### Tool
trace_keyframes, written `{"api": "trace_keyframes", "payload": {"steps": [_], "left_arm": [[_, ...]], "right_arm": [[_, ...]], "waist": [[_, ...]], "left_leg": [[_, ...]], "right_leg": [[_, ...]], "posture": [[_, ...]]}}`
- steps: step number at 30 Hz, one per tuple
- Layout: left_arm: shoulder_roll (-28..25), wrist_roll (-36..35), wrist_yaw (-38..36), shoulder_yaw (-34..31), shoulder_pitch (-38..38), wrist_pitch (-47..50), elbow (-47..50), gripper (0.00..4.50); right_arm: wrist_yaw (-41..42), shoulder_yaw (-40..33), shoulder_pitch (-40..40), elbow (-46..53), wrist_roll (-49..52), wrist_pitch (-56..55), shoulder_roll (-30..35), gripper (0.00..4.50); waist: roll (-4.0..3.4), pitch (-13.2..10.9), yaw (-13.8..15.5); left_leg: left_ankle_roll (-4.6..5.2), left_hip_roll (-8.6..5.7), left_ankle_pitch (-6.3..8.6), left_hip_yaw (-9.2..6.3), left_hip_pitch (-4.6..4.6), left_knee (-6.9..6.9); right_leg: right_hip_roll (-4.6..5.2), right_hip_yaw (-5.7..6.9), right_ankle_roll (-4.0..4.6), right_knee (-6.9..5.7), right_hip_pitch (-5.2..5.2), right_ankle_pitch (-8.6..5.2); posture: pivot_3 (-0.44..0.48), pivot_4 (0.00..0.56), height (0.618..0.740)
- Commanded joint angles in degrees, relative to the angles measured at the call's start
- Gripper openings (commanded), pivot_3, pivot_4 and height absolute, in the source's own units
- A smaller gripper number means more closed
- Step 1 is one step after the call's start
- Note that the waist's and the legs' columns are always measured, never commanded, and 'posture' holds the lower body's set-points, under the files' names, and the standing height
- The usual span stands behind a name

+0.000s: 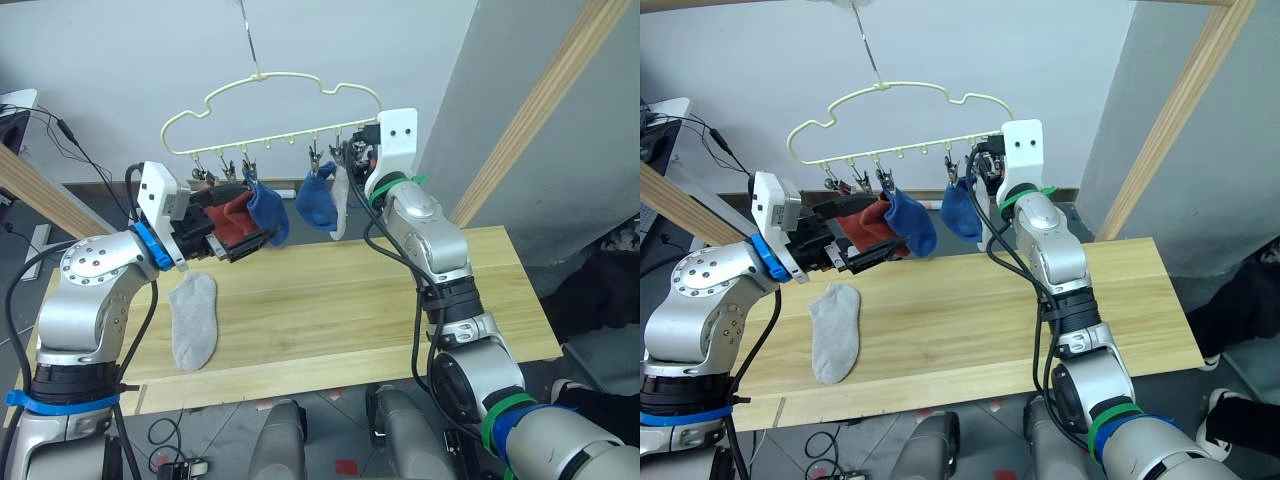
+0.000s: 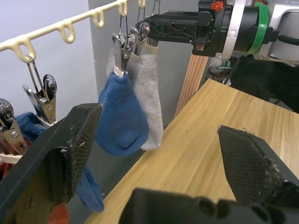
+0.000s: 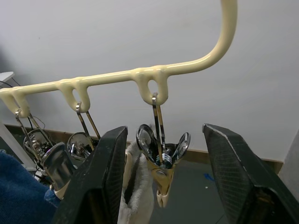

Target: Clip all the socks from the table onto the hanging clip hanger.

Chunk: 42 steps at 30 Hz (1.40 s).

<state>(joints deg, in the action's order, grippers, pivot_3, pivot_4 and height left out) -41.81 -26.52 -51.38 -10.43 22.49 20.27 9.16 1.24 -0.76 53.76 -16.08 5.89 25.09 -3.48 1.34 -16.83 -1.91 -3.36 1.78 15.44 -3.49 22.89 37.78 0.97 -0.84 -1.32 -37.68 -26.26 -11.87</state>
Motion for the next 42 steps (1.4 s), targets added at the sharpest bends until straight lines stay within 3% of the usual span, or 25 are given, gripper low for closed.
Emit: {"api": "trace_keyframes", "payload": {"steps": [1,16,19,42], "left_arm": [[-0.02,0.20,-0.17,-0.29,0.01,-1.57,1.21,4.50],[0.07,0.16,-0.14,-0.24,-0.26,-1.65,1.22,4.50],[0.06,0.21,-0.16,-0.22,-0.25,-1.68,1.12,4.50],[0.11,-0.05,-0.32,-0.53,-0.51,-1.51,1.43,4.50]], "right_arm": [[0.25,-0.40,1.60,1.96,0.84,-0.28,-0.47,2.67],[0.96,-0.38,2.35,1.41,1.06,0.26,-1.47,2.67],[1.00,-0.56,2.57,1.07,0.92,-0.09,-1.60,2.15],[1.52,-1.02,4.23,-1.89,1.07,-2.04,-2.08,2.15]], "waist": [[0.00,0.00,0.00],[0.00,0.00,-0.02],[0.00,0.00,-0.02],[-0.01,-0.03,0.00]], "left_leg": [[0.00,0.00,0.00,0.00,0.00,0.00],[0.00,0.00,0.00,0.00,0.00,-0.01],[0.00,0.00,0.00,0.00,0.00,-0.01],[0.00,0.00,0.00,0.00,0.01,-0.02]], "right_leg": [[0.00,0.00,0.00,0.00,0.00,0.00],[0.00,0.00,0.00,0.01,-0.01,0.00],[0.00,0.01,0.00,0.01,-0.01,0.00],[0.00,0.01,0.00,0.01,-0.02,0.00]], "posture": [[0.017,0.293,0.740],[0.016,0.294,0.740],[0.016,0.294,0.740],[0.027,0.297,0.740]]}}
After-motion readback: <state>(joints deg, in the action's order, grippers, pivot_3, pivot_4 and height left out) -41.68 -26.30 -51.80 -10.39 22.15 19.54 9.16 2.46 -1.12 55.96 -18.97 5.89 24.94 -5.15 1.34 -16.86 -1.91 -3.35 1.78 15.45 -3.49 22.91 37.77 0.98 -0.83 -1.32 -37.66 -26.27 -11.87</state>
